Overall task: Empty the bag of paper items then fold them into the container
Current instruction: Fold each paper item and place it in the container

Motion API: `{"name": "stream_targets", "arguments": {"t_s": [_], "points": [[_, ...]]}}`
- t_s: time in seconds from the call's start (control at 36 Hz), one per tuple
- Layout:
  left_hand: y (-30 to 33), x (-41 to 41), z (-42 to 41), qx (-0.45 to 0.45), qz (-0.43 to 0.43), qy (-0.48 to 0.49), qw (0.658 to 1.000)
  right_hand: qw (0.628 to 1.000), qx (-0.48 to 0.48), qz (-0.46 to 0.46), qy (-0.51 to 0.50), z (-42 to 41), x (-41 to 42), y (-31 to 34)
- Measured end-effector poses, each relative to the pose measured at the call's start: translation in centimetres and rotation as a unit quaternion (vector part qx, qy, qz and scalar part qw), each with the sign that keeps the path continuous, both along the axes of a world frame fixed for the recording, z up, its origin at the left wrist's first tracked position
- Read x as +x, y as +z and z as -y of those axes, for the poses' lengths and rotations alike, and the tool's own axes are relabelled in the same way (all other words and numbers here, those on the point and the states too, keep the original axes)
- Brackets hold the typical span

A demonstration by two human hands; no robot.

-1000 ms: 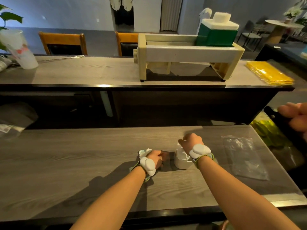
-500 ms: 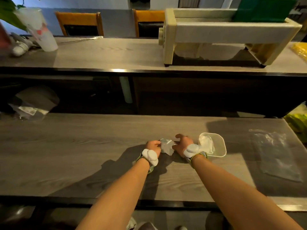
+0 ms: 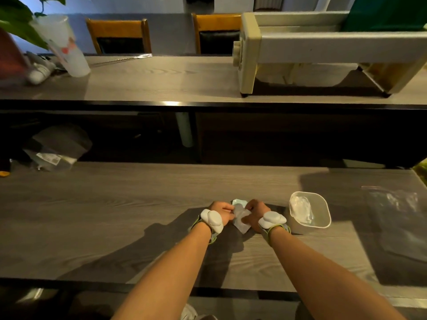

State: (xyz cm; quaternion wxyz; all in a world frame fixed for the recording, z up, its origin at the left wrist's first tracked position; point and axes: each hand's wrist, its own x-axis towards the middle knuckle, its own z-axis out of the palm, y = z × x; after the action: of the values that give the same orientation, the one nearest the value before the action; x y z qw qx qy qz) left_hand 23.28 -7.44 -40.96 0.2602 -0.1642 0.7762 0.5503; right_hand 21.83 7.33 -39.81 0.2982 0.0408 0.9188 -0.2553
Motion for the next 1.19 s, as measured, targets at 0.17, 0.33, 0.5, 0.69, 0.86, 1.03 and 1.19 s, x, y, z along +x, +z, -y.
{"name": "stream_targets", "arguments": {"t_s": [0.17, 0.33, 0.5, 0.69, 0.86, 1.03, 1.19], "points": [[-0.3, 0.7, 0.1, 0.041, 0.034, 0.043, 0.998, 0.999, 0.015, 0.003, 0.031, -0.3, 0.9, 0.0], [-0.4, 1.3, 0.0, 0.044, 0.042, 0.053, 0.997, 0.999, -0.001, -0.017, 0.030, -1.8, 1.6, -0.1], [-0.3, 2.2, -0.7, 0.101, 0.054, 0.090, 0.989, 0.994, -0.102, -0.027, 0.009, -3.2, 1.6, 0.8], [0.4, 3.0, -1.4, 0.136, 0.020, 0.117, 0.984, 0.986, -0.152, -0.071, 0.014, -3.6, 1.6, 2.0], [1.4, 3.0, -1.2, 0.173, 0.062, 0.169, 0.968, 0.952, -0.273, -0.036, -0.132, -3.4, 2.2, 2.6], [2.0, 3.4, -0.7, 0.271, 0.087, 0.155, 0.946, 0.945, -0.263, -0.021, -0.192, -1.8, 2.2, 2.2], [1.0, 3.5, 0.6, 0.191, 0.058, 0.138, 0.970, 0.952, -0.253, -0.037, -0.166, 0.1, 2.2, 1.9]]}}
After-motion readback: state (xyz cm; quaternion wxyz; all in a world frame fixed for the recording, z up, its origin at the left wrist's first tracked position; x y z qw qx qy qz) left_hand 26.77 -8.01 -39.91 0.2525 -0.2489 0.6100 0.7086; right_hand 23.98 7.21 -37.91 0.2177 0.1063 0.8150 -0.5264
